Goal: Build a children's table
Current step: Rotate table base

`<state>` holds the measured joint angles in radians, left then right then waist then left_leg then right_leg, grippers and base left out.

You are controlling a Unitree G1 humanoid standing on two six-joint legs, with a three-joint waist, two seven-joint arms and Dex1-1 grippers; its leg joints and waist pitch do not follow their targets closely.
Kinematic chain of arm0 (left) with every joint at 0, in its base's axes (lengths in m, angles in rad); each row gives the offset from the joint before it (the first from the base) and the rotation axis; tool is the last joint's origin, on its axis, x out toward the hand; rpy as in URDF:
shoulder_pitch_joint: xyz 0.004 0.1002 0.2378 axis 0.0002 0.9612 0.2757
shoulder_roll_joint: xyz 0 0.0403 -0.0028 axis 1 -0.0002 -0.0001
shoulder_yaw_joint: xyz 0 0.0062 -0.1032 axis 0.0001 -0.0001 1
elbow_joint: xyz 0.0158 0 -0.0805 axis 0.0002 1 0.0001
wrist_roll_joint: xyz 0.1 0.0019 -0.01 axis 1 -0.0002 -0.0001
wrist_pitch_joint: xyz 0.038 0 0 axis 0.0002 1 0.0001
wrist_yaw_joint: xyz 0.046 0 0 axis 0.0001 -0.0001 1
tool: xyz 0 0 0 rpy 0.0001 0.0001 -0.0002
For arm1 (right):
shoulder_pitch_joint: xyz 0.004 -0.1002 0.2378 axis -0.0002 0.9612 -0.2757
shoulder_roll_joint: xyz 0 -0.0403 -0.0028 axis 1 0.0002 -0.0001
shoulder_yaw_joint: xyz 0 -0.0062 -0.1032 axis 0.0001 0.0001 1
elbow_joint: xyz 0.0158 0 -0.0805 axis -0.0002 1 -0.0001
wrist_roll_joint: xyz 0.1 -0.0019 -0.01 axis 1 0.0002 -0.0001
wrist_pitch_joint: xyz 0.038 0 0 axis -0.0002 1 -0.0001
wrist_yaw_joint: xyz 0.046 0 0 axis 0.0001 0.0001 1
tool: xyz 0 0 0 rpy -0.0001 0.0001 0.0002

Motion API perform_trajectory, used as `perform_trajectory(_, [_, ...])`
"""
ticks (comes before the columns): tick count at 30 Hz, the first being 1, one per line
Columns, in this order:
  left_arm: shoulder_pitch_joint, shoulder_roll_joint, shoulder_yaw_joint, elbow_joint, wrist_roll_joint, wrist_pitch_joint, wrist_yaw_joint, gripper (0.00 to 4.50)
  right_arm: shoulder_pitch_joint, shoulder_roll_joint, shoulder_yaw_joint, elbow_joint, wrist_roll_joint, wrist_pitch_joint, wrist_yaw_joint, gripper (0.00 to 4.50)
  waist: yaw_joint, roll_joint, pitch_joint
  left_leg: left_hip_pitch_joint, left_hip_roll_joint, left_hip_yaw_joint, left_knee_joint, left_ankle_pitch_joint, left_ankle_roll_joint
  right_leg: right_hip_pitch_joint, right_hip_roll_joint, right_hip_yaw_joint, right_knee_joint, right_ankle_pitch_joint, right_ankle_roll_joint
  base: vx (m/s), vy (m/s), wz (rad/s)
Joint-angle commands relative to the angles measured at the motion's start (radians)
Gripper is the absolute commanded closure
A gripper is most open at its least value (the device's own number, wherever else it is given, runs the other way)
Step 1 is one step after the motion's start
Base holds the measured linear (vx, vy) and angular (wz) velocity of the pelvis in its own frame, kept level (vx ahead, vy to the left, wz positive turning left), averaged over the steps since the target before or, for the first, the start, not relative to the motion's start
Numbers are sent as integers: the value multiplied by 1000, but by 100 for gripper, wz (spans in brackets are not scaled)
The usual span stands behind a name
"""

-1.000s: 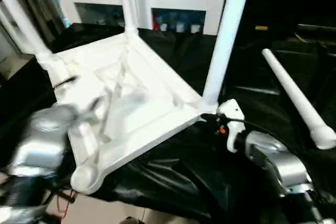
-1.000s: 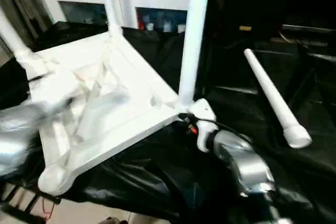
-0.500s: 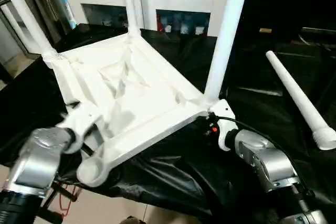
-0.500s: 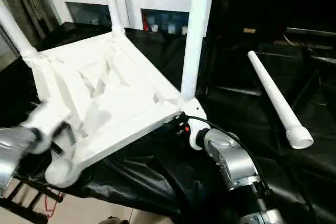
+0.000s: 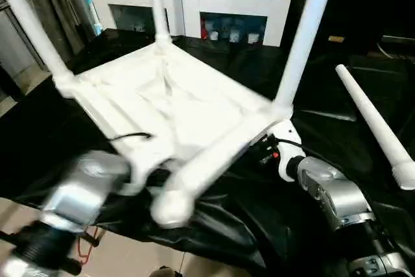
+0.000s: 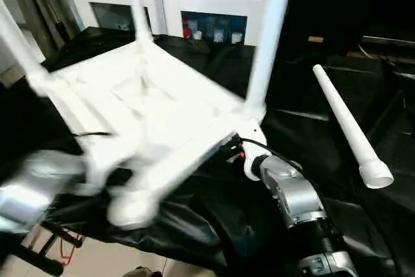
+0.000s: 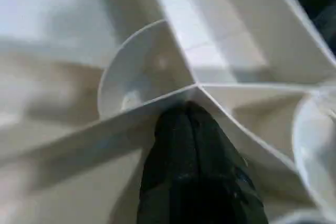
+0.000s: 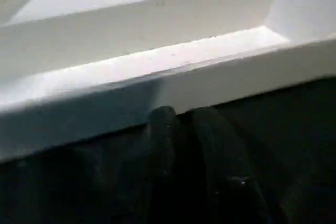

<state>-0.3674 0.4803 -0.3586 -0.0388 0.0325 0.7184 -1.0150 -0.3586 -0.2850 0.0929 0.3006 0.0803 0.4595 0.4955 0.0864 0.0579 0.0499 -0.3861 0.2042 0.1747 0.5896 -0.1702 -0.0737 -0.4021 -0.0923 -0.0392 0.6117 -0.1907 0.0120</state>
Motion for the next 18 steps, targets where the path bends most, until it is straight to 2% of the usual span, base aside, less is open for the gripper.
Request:
perform_trajectory(1, [-29, -56, -50, 29, -18, -30, -15, 450, -14, -2, -11, -21, 9, 1, -10, 411, -11, 4, -67, 15, 2, 2, -68, -203, -19, 46, -25, 24, -69, -103, -204, 0, 0, 0])
perform_trajectory(3, [-46, -106, -57, 73, -8, -54, 17, 450, -5, -11, -20, -43, 12, 11, -17, 427, -10, 1, -69, 15, 1, 3, -65, -188, -12, 49, -25, 24, -68, -90, -204, 0, 0, 0])
perform_trajectory(4, [-66, -165, -41, 136, 7, -96, 87, 450, 5, -19, -29, -61, 15, 20, -22, 435, -12, 1, -70, 13, 1, 2, -64, -179, -5, 51, -25, 24, -67, -82, -206, 0, 0, 0])
perform_trajectory(5, [-88, -213, -19, 191, 12, -125, 153, 450, 15, -24, -41, -74, 20, 31, -24, 435, -14, -7, -70, 12, 0, 5, -60, -177, 3, 53, -24, 24, -71, -81, -206, 0, 0, 0])
perform_trajectory(7, [-131, -298, 15, 287, 17, -176, 272, 450, 46, -33, -82, -97, 27, 52, -46, 435, -8, -2, -71, 16, 1, 5, -57, -180, 15, 51, -27, 24, -75, -110, -201, 0, 0, 0])
perform_trajectory(9, [-138, -316, 16, 299, 14, -180, 286, 450, 55, -38, -94, -105, 23, 58, -59, 435, -8, 2, -72, 11, 2, 2, -59, -183, 16, 54, -27, 22, -79, -146, -183, 0, 0, 0])
perform_trajectory(10, [-141, -326, 15, 305, 10, -184, 292, 450, 61, -42, -100, -110, 20, 60, -67, 435, -9, -1, -72, 10, 1, 2, -59, -183, 16, 54, -26, 21, -80, -152, -179, 0, 0, 0])
perform_trajectory(12, [-147, -343, 20, 326, 14, -216, 318, 450, 63, -45, -127, -121, 17, 73, -99, 435, -22, 0, -71, 8, -2, 2, -59, -186, 19, 52, -23, 19, -84, -173, -175, 0, 0, 0])
perform_trajectory(15, [-147, -336, 32, 320, 18, -233, 317, 450, 42, -68, -160, -137, -9, 137, -161, 435, -33, 1, -73, 7, -2, 0, -59, -182, 23, 53, -22, 17, -84, -185, -175, 0, 0, 0])
perform_trajectory(18, [-136, -307, 49, 289, 4, -252, 295, 450, 11, -84, -206, -143, 23, 192, -159, 435, -38, 0, -73, 8, -3, 0, -58, -186, 30, 54, -22, 16, -84, -189, -183, 0, 0, 0])
